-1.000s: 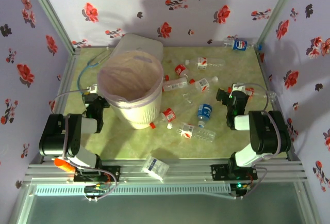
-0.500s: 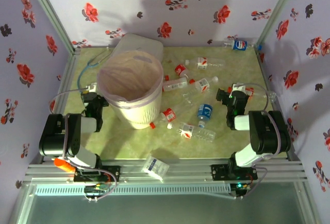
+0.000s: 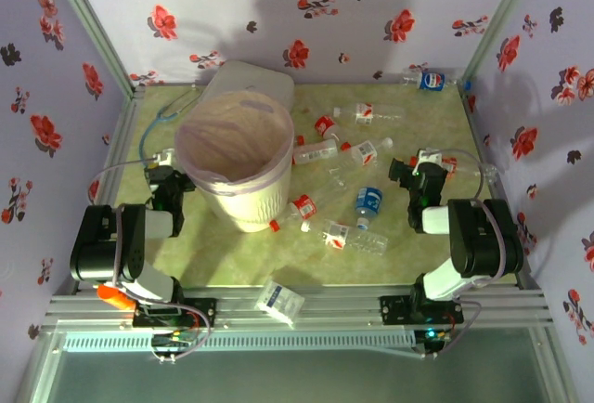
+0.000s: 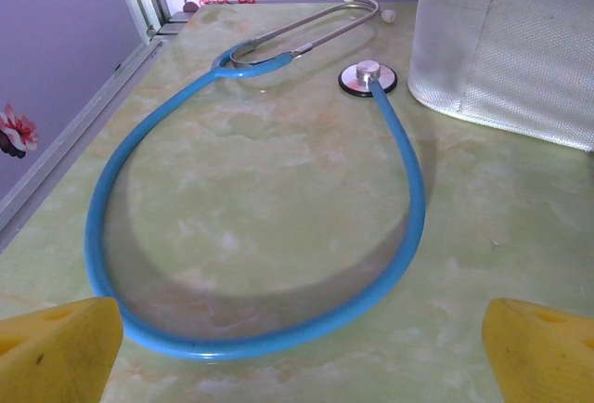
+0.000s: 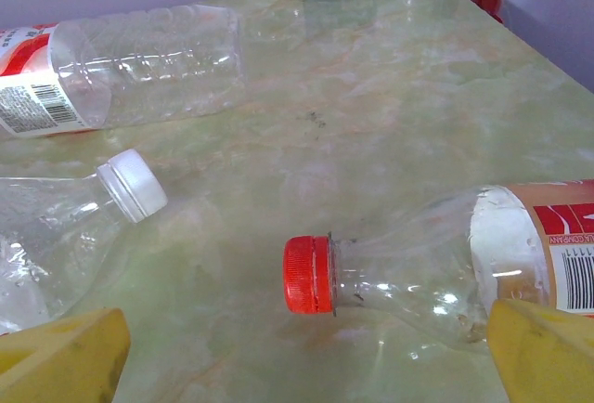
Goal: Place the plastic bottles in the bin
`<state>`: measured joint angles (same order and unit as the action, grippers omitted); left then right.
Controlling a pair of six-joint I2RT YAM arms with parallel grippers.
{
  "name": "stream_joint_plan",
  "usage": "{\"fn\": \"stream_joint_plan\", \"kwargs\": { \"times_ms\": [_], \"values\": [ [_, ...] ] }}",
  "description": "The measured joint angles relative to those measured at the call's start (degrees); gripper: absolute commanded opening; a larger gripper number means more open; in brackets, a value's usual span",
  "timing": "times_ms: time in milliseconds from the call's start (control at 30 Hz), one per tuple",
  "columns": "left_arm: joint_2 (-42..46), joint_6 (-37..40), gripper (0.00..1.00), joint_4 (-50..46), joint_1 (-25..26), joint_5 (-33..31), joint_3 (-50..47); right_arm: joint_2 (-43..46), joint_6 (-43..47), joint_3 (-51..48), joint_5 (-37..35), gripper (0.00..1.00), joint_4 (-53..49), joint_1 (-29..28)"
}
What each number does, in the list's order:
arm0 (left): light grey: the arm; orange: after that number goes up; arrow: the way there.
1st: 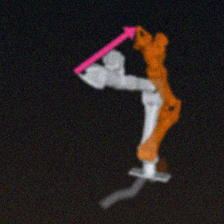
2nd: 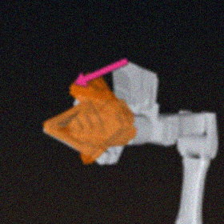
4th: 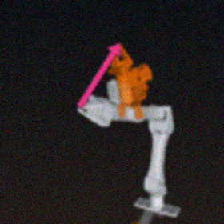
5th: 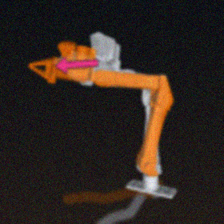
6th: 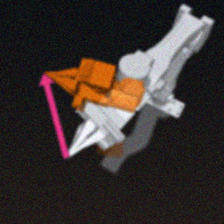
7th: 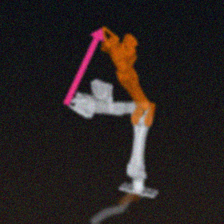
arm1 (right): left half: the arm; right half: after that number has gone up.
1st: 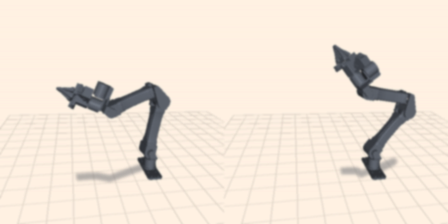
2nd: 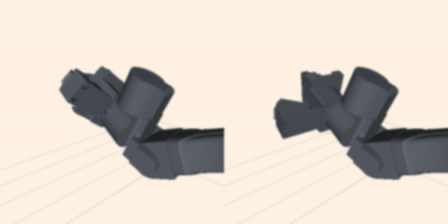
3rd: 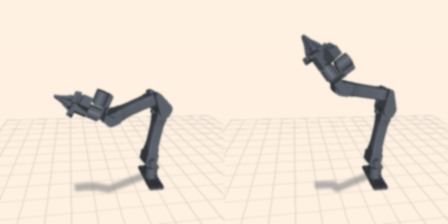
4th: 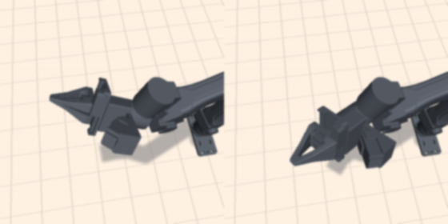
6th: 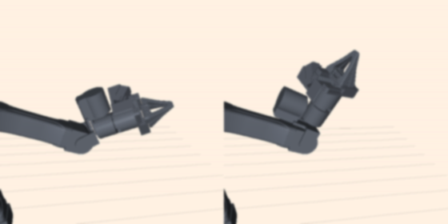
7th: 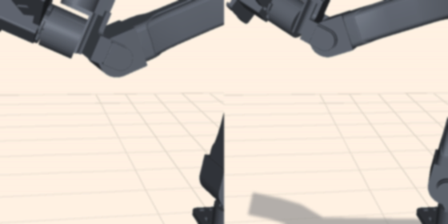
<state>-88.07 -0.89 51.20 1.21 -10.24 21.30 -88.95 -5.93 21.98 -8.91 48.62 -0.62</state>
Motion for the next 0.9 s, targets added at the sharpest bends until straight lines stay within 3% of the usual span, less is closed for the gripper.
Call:
{"fn": "stream_joint_plan", "kwargs": {
  "times_ms": [233,300,433,600,767,900],
  "values": [
    [0.46,-0.37,1.00,-0.52,-0.07,-0.50,0.00,0.20,-0.04,0.11,-0.07,0.99,-0.39,0.00],
    [3.89,-0.98,1.00,-4.42,-0.11,-1.40,0.00,2.99,-0.07,1.09,-0.09,0.99,-5.62,0.00],
    [17.92,-1.81,1.00,-16.79,-0.46,-5.01,2.99,11.89,-0.11,7.21,-0.04,0.99,-18.29,0.02],
    [28.98,-7.15,1.00,-35.78,-3.54,-11.32,16.09,18.08,-3.39,23.08,-0.61,0.99,-37.00,0.61],
    [35.26,-14.38,0.97,-54.55,-6.62,-13.66,24.52,15.54,-12.72,33.66,2.51,0.99,-49.81,6.67],
    [37.07,-17.64,0.97,-67.54,-6.80,-6.99,34.29,6.75,-22.05,38.77,5.92,0.99,-53.90,11.19]
  ]
}}
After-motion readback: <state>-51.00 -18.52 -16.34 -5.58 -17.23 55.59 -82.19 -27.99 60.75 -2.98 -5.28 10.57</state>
